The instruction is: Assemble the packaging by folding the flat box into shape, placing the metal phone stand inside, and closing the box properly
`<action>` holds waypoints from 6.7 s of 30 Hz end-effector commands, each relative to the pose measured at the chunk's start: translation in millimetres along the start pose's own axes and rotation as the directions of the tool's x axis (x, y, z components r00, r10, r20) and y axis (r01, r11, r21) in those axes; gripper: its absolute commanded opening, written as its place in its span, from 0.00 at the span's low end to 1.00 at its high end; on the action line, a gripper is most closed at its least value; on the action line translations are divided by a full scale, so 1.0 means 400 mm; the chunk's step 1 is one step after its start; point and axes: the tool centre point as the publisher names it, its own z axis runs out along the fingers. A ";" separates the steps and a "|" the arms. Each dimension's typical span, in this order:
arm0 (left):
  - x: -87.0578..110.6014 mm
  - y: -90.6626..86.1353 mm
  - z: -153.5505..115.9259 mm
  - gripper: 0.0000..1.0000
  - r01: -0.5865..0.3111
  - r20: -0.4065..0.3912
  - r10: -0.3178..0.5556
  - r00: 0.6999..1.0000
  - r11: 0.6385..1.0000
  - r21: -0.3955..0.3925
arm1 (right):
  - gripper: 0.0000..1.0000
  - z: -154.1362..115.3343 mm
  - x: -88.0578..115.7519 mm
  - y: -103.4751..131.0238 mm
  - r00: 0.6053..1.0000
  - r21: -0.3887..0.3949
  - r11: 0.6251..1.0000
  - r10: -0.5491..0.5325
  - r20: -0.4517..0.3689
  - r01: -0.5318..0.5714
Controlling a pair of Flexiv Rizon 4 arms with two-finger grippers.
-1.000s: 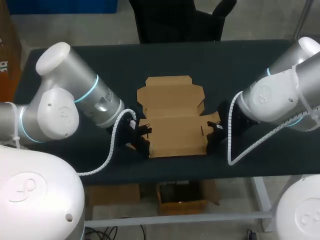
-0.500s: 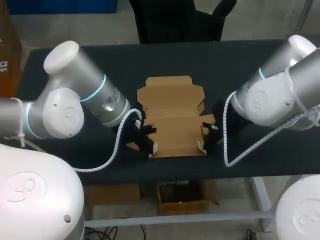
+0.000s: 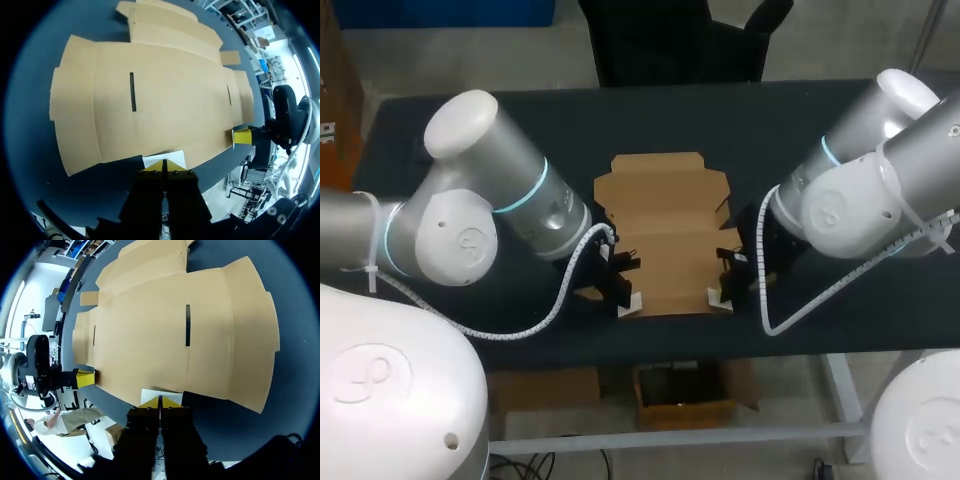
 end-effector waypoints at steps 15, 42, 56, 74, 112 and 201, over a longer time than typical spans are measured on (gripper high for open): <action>0.002 0.005 0.055 0.00 0.059 0.116 -0.067 0.991 0.996 0.074 | 0.00 0.054 -0.009 -0.006 0.998 0.021 0.999 0.029 0.055 -0.030; -0.031 -0.007 -0.143 0.00 0.021 0.056 -0.026 0.998 0.995 0.101 | 0.00 -0.152 -0.081 0.009 0.994 -0.120 0.992 0.014 -0.109 -0.027; -0.039 -0.068 -0.235 0.49 -0.014 0.027 0.012 1.000 0.995 0.102 | 0.00 -0.257 -0.127 0.062 0.978 -0.169 0.986 -0.026 -0.206 -0.010; -0.075 -0.177 -0.314 1.00 -0.035 -0.017 0.037 0.999 0.993 0.115 | 1.00 -0.358 -0.173 0.201 0.951 -0.191 0.981 -0.026 -0.307 -0.035; -0.089 -0.285 -0.389 1.00 -0.077 -0.078 0.085 0.993 0.992 0.103 | 1.00 -0.400 -0.151 0.337 0.931 -0.161 0.987 -0.039 -0.362 -0.021; -0.155 -0.420 -0.406 1.00 -0.167 -0.200 0.196 0.960 0.974 0.151 | 0.46 -0.075 -0.085 0.630 0.871 -0.150 0.986 -0.004 -0.491 -0.080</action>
